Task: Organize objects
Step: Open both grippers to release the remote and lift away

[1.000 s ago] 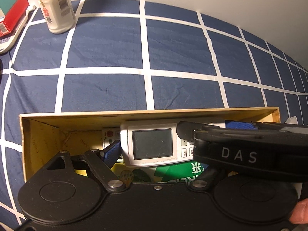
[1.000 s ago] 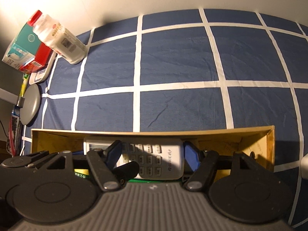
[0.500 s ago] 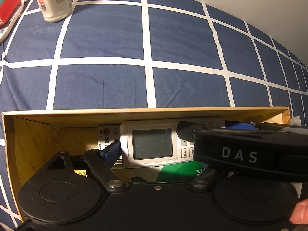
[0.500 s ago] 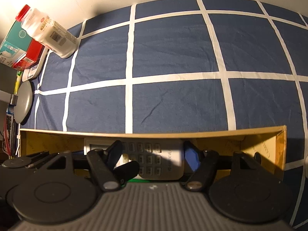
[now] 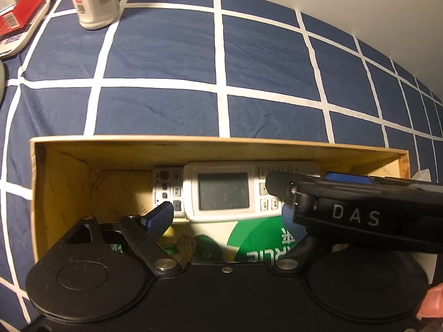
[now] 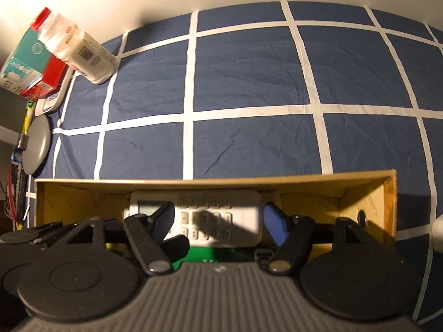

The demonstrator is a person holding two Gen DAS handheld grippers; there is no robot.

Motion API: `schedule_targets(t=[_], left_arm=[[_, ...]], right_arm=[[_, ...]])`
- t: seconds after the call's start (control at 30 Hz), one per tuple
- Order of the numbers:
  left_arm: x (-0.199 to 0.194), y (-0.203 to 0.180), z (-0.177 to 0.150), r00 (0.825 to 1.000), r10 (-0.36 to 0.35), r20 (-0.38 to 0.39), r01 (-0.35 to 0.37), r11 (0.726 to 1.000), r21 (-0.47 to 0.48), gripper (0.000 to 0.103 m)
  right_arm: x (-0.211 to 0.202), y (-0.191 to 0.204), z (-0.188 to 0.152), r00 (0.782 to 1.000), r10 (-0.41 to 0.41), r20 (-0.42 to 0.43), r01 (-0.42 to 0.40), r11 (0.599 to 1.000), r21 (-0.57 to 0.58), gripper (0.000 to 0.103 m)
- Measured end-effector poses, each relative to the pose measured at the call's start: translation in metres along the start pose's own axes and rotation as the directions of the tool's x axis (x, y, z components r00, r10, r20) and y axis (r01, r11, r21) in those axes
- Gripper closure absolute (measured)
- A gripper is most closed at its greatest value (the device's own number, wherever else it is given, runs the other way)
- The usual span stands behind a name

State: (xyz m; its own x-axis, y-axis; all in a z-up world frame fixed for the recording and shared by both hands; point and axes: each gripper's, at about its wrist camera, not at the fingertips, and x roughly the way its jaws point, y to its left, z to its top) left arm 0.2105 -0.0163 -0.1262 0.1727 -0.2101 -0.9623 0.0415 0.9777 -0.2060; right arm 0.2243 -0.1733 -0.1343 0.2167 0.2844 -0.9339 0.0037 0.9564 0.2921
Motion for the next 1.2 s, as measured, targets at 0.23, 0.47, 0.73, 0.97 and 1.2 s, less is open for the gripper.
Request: schedule_targets(t=[0.23,0.47,0.73,0.97,1.2], left_arm=[[-0.027,-0.007,-0.016,0.999,0.009,0.033,-0.008,1.000,-0.012,0.015],[-0.059,-0.018,-0.039,0.996,0.021,0.084,-0.019,1.000,-0.024,0.010],[-0.096,-0.036,-0.069,0.988,0.042,0.151,-0.043,0.999,0.003,0.007],[-0.123,-0.057,-0.101,0.981,0.029,0.190,-0.032,0.999,0.017,0.003],[-0.136,-0.085,-0.129,0.980,0.021,0.198,-0.033,0.998,0.059,0.002]], right_arm=[[-0.032,0.004,-0.014,0.998,-0.002,0.056,0.003,1.000,-0.020,0.029],[-0.069,-0.002,-0.035,0.994,0.000,0.107,0.002,1.000,-0.015,0.022],[-0.117,-0.011,-0.068,0.984,-0.002,0.177,0.001,1.000,0.003,0.014],[-0.160,-0.025,-0.099,0.974,-0.013,0.226,0.009,1.000,0.019,0.006],[-0.190,-0.050,-0.125,0.968,-0.024,0.248,0.016,0.999,0.037,0.000]])
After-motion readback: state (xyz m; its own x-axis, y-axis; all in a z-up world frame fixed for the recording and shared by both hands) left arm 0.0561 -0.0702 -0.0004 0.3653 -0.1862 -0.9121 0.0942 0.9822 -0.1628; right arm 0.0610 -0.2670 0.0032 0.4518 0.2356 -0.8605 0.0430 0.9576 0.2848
